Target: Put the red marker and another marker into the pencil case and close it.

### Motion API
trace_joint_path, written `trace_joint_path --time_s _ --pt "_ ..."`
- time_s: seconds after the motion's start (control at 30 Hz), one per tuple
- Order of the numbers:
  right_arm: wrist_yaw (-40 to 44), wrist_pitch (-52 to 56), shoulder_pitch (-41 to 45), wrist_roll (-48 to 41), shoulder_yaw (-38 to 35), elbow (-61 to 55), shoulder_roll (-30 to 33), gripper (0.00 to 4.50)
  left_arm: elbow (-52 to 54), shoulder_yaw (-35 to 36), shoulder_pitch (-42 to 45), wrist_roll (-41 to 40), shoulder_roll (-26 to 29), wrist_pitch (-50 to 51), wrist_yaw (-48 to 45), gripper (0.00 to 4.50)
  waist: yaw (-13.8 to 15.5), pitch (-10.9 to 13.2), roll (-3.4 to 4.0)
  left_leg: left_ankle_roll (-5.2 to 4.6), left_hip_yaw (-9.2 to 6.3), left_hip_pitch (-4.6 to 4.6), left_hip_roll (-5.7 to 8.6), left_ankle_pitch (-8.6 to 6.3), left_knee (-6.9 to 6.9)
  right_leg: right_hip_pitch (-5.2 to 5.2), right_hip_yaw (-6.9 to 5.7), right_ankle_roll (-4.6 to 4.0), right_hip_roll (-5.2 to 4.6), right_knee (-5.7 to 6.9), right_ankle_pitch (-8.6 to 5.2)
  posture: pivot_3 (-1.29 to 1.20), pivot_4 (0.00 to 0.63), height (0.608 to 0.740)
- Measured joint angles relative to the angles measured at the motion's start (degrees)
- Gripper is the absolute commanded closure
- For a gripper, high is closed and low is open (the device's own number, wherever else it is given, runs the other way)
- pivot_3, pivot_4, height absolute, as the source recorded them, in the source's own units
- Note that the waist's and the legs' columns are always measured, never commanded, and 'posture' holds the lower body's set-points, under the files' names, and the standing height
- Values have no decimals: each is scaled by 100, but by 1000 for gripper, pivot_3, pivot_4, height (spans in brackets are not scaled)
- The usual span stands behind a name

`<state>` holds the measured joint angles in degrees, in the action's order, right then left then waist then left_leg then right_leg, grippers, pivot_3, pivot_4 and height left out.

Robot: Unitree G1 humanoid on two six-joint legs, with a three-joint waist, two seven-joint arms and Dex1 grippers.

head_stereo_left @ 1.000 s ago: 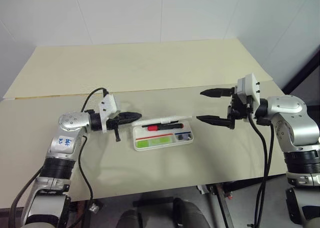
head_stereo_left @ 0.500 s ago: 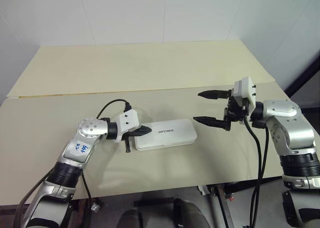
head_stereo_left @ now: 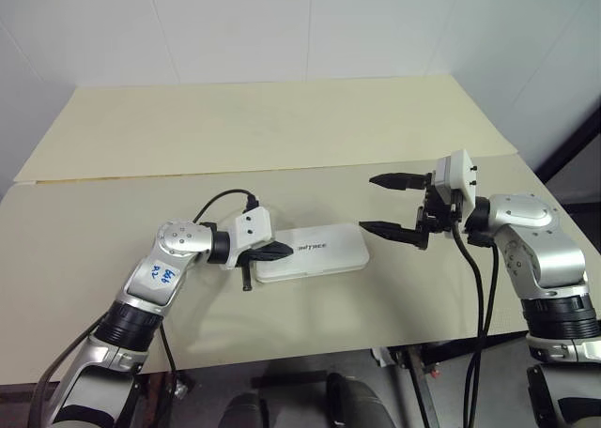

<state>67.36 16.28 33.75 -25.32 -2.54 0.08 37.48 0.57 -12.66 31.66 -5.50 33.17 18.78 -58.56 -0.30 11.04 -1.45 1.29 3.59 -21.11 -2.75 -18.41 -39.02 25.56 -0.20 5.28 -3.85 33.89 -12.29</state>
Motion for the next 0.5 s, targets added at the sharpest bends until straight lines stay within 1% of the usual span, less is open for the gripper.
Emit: trace_joint_path --time_s 0.1,0.2,0.27,0.43,0.5 --pt "-9 -1 -2 -1 0 0 -4 0 11 56 -2 -112 -23 65 -27 4464 10 0 0 0 0 -1 0 0 0 0 0 0 0 1 0 0 150 740" --pt "28 0 3 -12 0 13 -3 0 68 385 0 -647 -35 327 -191 4464 4 0 0 0 0 -6 -1 0 0 2 0 0 2 3 0 0 150 740" --pt "96 -2 29 -12 0 88 7 0 198 694 68 -994 184 376 -394 4464 -4 0 0 0 0 -5 -2 0 3 2 0 0 3 6 0 0 150 740" --pt "268 -22 157 -6 -12 340 129 0 326 1496 88 -1505 686 383 -653 4464 6 0 0 -1 0 -7 -2 -1 3 1 -1 0 3 2 0 0 150 740" --pt "332 -41 170 -10 -14 419 142 0 358 1737 -76 -1721 858 430 -737 4089 6 0 0 -2 0 -8 -2 -1 4 1 -1 1 3 3 0 0 150 740"
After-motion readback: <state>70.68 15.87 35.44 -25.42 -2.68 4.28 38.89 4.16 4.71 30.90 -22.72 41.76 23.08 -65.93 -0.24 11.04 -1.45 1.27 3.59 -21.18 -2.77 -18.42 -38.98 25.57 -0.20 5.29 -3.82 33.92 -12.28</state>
